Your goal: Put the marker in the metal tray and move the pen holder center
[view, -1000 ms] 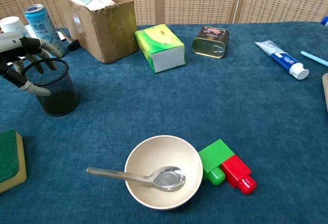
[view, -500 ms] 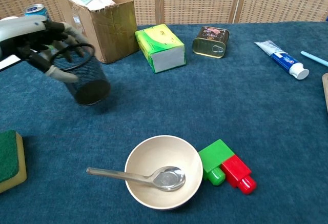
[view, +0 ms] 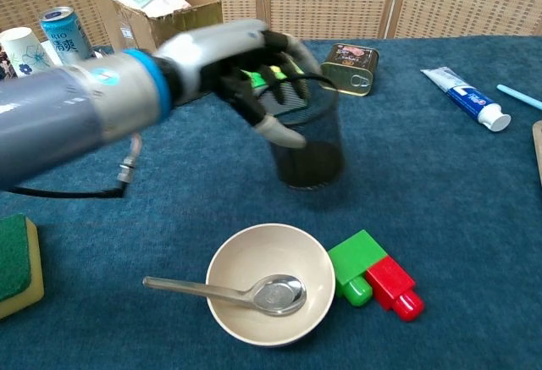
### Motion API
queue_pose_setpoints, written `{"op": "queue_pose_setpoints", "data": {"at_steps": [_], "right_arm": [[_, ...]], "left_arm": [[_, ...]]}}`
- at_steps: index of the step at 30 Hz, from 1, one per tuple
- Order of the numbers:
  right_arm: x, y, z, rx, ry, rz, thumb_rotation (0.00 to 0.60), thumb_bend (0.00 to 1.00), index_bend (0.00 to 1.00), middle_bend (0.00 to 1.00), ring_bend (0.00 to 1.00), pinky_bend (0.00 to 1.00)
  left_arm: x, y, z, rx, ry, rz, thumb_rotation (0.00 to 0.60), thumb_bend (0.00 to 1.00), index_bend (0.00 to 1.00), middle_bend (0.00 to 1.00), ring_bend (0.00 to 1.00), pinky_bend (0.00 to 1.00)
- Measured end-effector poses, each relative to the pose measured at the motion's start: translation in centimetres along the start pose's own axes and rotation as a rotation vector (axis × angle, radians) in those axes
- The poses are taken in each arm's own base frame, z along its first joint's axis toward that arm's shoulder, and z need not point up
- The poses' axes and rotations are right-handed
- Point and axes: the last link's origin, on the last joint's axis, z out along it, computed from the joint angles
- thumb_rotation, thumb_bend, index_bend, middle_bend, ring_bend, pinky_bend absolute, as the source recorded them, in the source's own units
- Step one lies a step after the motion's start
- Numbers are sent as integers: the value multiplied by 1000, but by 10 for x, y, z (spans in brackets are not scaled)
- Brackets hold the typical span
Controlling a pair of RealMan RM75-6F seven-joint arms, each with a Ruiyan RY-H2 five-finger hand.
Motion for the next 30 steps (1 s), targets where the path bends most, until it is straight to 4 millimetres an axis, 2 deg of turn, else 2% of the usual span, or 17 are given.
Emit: {"op": "queue_pose_setpoints", "data": {"at_steps": [7, 12, 14, 16, 19, 22, 28, 30], "right_arm": [[0, 8, 1, -17, -3, -2, 600, 418, 590, 44, 55, 239], [3, 15, 0, -29, 1, -1, 600, 420, 590, 44, 56, 239], [4, 16, 0, -30, 2, -3, 600, 420, 589, 44, 57, 239], [5, 18, 0, -31, 4, -3, 600, 421, 590, 44, 57, 238], [6, 20, 0, -34, 3, -3, 600, 421, 590, 44, 57, 239], [6, 20, -1, -34, 5, -4, 600, 421, 590, 44, 57, 239], [8, 17, -1, -35, 13, 4, 600, 423, 588, 44, 58, 239], [8, 16, -1, -35, 14, 4, 600, 423, 589, 44, 57, 241]], "left_arm": [[-28, 18, 25, 1, -18, 91, 600, 181, 295, 438, 362, 552], [-36, 21, 35, 14, 15, 135, 600, 179, 291, 435, 358, 550], [-38, 22, 36, 15, 22, 143, 600, 173, 267, 384, 324, 529], [-39, 22, 36, 13, 15, 144, 600, 165, 221, 228, 201, 463], [-40, 23, 35, 11, -9, 129, 600, 159, 159, 46, 42, 361], [-36, 26, 33, 0, -7, 118, 600, 154, 139, 0, 0, 289], [-24, 25, 26, -13, -2, 120, 600, 153, 109, 0, 0, 220], [-19, 25, 22, -21, 7, 121, 600, 153, 102, 0, 0, 158]]}}
